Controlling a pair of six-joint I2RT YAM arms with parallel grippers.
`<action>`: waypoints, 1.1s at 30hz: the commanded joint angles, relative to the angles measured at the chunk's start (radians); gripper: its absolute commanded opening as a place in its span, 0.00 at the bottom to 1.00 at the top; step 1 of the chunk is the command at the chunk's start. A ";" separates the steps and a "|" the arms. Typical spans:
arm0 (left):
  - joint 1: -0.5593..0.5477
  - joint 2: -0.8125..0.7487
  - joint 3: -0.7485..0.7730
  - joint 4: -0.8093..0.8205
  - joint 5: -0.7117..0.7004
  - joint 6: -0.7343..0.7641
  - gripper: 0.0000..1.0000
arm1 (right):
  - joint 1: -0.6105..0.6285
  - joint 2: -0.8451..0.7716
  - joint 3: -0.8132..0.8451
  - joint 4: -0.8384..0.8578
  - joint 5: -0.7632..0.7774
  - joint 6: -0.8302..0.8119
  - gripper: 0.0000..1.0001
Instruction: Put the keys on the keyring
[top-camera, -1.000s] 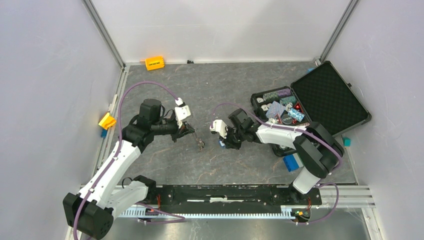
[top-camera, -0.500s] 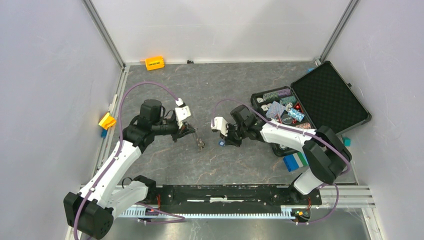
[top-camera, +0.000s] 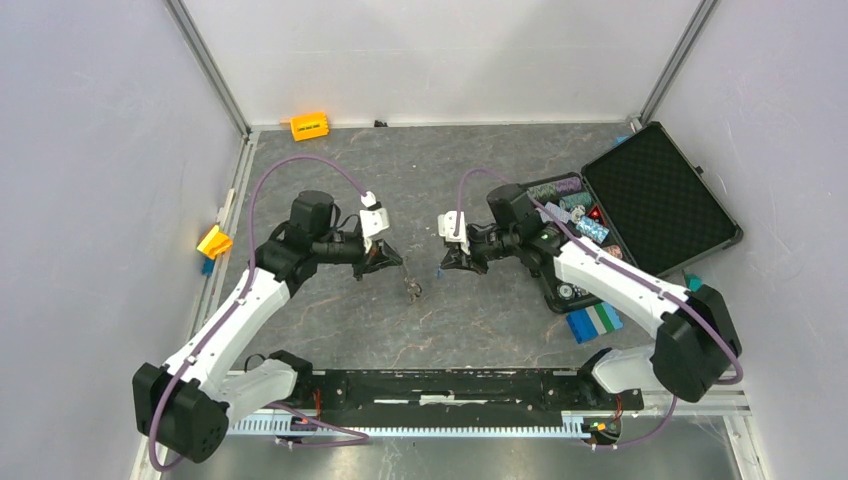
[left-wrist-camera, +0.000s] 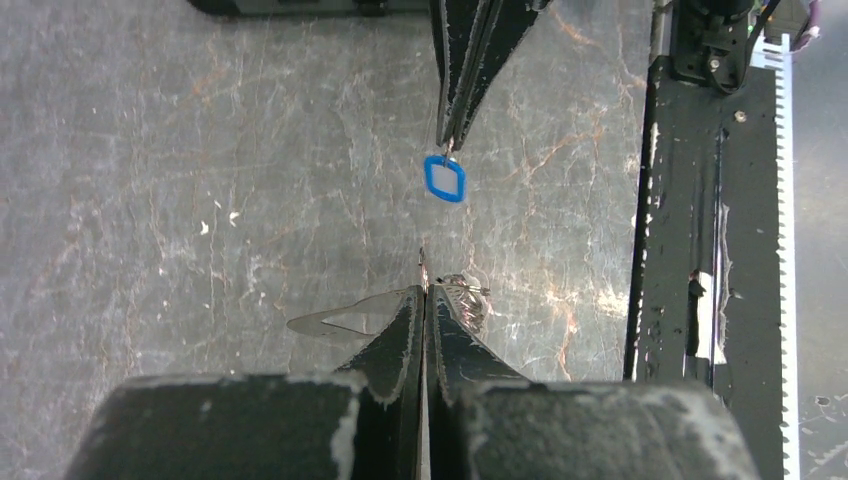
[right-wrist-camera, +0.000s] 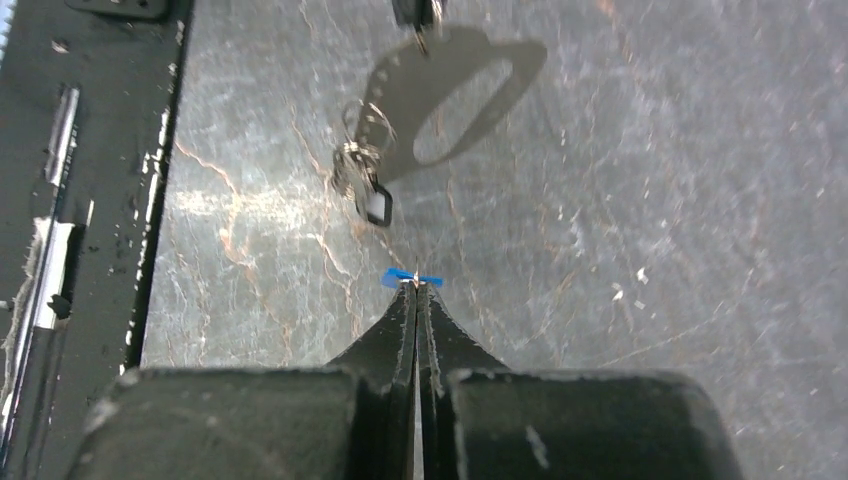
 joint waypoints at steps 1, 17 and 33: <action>-0.027 0.001 0.081 0.026 0.051 0.010 0.02 | -0.009 -0.066 0.051 -0.022 -0.116 -0.062 0.00; -0.136 0.047 0.154 -0.240 0.155 0.171 0.02 | -0.009 -0.119 0.144 -0.212 -0.126 -0.314 0.00; -0.237 0.086 0.109 -0.280 0.182 0.613 0.02 | 0.065 -0.186 0.092 -0.235 -0.191 -0.368 0.00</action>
